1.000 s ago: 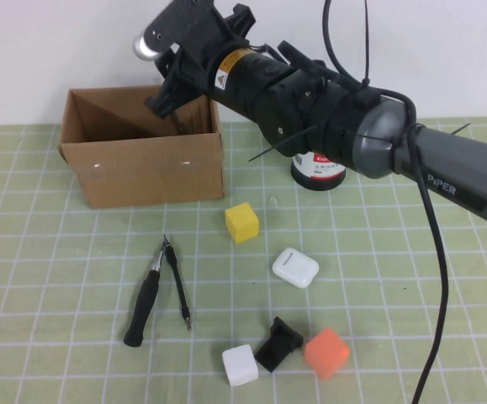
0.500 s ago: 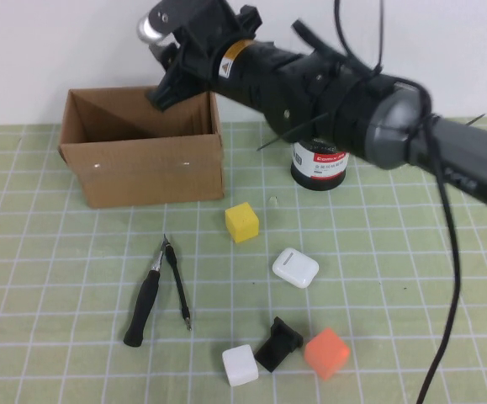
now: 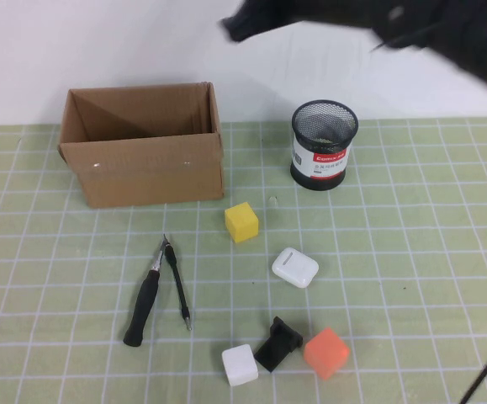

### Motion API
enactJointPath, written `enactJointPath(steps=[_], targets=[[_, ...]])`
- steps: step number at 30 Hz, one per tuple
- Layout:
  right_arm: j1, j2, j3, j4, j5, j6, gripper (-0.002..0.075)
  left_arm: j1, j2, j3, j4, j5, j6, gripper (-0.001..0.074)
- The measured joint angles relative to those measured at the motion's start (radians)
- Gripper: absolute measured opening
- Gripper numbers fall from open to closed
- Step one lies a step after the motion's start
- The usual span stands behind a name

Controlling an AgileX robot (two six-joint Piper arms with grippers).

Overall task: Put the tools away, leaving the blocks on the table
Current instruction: Pick up the black Screwdriver from the table

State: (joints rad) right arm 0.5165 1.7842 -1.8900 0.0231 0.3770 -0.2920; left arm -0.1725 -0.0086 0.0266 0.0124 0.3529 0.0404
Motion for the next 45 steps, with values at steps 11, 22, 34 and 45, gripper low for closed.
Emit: enactJointPath(steps=[11, 22, 34, 45], targets=[[-0.019, -0.216, 0.099, -0.204, 0.139, 0.156, -0.0003, 0.0, 0.0, 0.0, 0.0, 0.0, 0.0, -0.0003], [-0.019, -0.586, 0.628, -0.529, 0.02, 0.566, -0.0003, 0.0, 0.0, 0.0, 0.0, 0.0, 0.0, -0.0003], [-0.019, -0.854, 0.933, -0.647, 0.019, 0.809, -0.0003, 0.0, 0.0, 0.0, 0.0, 0.0, 0.0, -0.0003], [-0.019, -0.83, 0.941, -0.684, 0.06, 0.809, -0.0003, 0.0, 0.0, 0.0, 0.0, 0.0, 0.0, -0.0003]])
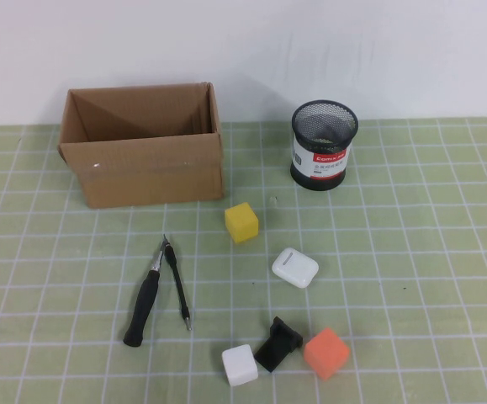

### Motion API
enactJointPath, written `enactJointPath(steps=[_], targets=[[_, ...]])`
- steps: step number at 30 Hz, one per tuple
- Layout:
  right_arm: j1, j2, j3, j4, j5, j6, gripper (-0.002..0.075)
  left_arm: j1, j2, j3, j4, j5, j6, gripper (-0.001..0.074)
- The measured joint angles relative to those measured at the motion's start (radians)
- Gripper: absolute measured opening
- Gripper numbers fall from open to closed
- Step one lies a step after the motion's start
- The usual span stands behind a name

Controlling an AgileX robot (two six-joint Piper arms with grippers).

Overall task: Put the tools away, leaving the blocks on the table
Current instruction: Pick up the black Screwdriver from the table

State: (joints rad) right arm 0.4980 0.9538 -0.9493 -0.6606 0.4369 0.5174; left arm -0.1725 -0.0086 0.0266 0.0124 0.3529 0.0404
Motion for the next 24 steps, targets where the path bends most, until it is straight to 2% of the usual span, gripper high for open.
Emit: enactJointPath(steps=[7, 11, 15, 18, 24], targets=[[0.0, 0.04, 0.0, 0.0, 0.018, 0.0, -0.0003, 0.0, 0.0, 0.0, 0.0, 0.0, 0.0, -0.0003], [-0.038, 0.011, 0.0, 0.004, 0.018, 0.0, -0.0003, 0.0, 0.0, 0.0, 0.0, 0.0, 0.0, -0.0003], [-0.128, -0.063, 0.0, 0.014, 0.022, 0.009, -0.0003, 0.0, 0.0, 0.0, 0.0, 0.0, 0.0, -0.0004], [-0.217, -0.134, 0.008, 0.123, 0.061, 0.049, -0.0003, 0.0, 0.0, 0.0, 0.0, 0.0, 0.0, -0.0004], [-0.376, -0.305, 0.168, 0.259, 0.065, 0.051, -0.0003, 0.0, 0.0, 0.0, 0.0, 0.0, 0.0, -0.0004]])
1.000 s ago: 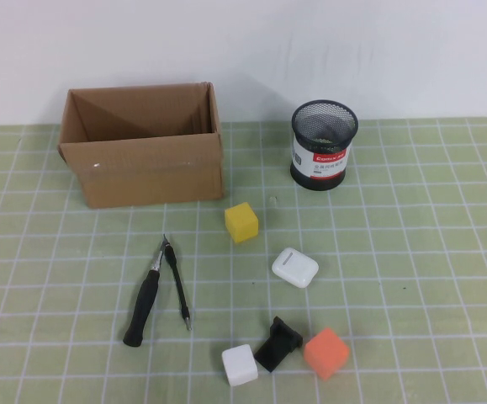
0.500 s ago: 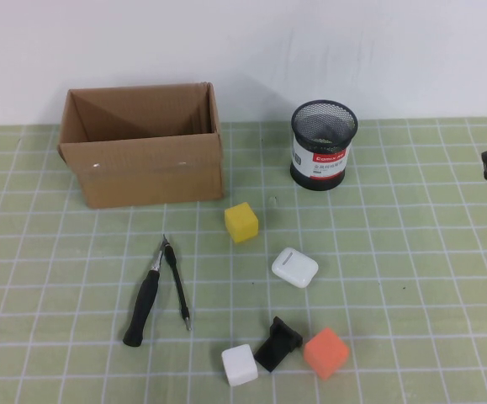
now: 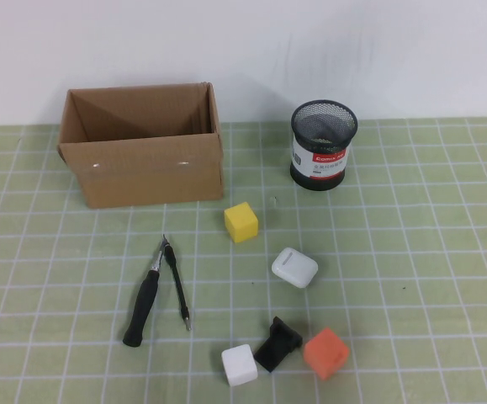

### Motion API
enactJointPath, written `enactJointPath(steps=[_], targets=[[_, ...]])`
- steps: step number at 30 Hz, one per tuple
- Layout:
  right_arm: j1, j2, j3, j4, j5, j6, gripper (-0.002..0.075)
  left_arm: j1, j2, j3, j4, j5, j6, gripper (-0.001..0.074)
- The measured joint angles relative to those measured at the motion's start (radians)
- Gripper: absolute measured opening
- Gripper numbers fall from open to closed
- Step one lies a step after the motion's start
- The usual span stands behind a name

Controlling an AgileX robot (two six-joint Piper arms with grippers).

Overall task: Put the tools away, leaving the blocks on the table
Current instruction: Pick up the black Screwdriver from the table

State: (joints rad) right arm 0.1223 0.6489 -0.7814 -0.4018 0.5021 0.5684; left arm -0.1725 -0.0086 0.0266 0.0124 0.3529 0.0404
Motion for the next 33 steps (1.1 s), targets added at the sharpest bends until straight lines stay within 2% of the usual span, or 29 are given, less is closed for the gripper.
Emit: enactJointPath(steps=[6, 10, 16, 27, 33], targets=[[-0.015, -0.129, 0.202, -0.002, 0.0, -0.002, -0.0003, 0.0, 0.0, 0.0, 0.0, 0.0, 0.0, -0.0004], [-0.015, -0.243, 0.311, -0.085, 0.0, -0.002, -0.0003, 0.0, 0.0, 0.0, 0.004, 0.0, 0.0, -0.0004], [-0.034, -0.419, 0.442, -0.066, -0.004, -0.008, -0.0003, 0.0, 0.0, 0.0, 0.004, 0.0, 0.0, -0.0004], [-0.032, -0.465, 0.483, 0.048, -0.046, -0.08, -0.0003, 0.0, 0.0, 0.0, 0.004, 0.0, 0.0, -0.0004], [-0.032, -0.524, 0.547, 0.059, -0.222, -0.118, -0.0003, 0.0, 0.0, 0.0, 0.004, 0.0, 0.0, -0.0004]])
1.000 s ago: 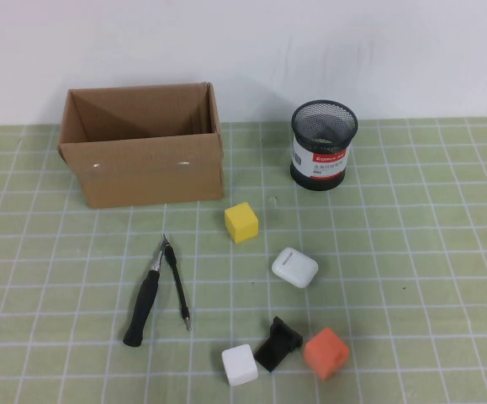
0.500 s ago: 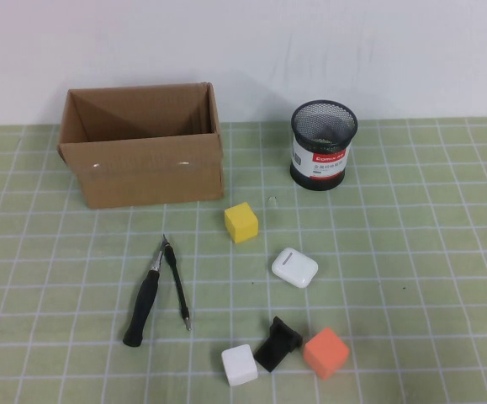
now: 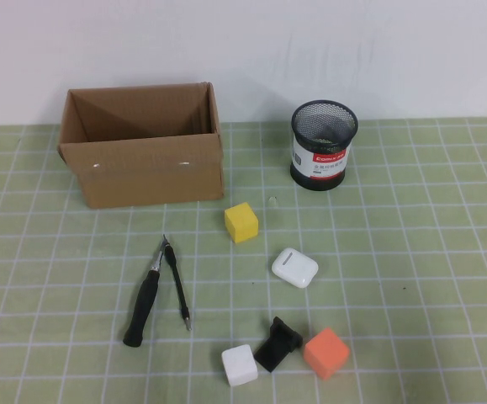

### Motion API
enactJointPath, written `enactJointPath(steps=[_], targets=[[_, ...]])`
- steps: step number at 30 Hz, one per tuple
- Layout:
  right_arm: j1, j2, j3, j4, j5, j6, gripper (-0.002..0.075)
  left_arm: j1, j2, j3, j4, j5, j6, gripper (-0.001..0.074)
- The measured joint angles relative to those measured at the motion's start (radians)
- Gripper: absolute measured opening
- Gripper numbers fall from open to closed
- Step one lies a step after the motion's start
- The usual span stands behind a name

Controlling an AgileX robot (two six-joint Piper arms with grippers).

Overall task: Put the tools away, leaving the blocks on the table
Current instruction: Pick up the black Screwdriver from the table

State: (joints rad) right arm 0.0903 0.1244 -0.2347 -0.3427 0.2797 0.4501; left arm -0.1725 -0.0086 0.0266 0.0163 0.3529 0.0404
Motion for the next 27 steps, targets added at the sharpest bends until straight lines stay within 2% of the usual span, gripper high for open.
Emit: enactJointPath(steps=[3, 7, 12, 21, 27], targets=[[-0.004, -0.045, 0.045, 0.016, -0.054, -0.087, -0.0003, 0.0, 0.0, 0.0, 0.0, 0.0, 0.0, -0.0004], [-0.04, -0.106, 0.09, 0.056, -0.026, -0.178, -0.0003, 0.0, 0.0, 0.0, 0.0, 0.0, 0.0, -0.0004], [-0.08, -0.158, 0.137, 0.048, -0.01, -0.18, -0.0003, 0.0, 0.0, 0.0, 0.0, 0.0, 0.0, -0.0003], [-0.096, -0.159, 0.214, 0.069, 0.045, -0.178, -0.0003, 0.0, 0.0, 0.0, 0.0, 0.0, 0.0, -0.0004], [-0.159, -0.159, 0.224, 0.175, 0.069, -0.291, -0.0003, 0.0, -0.001, 0.0, 0.0, 0.0, 0.0, -0.0004]])
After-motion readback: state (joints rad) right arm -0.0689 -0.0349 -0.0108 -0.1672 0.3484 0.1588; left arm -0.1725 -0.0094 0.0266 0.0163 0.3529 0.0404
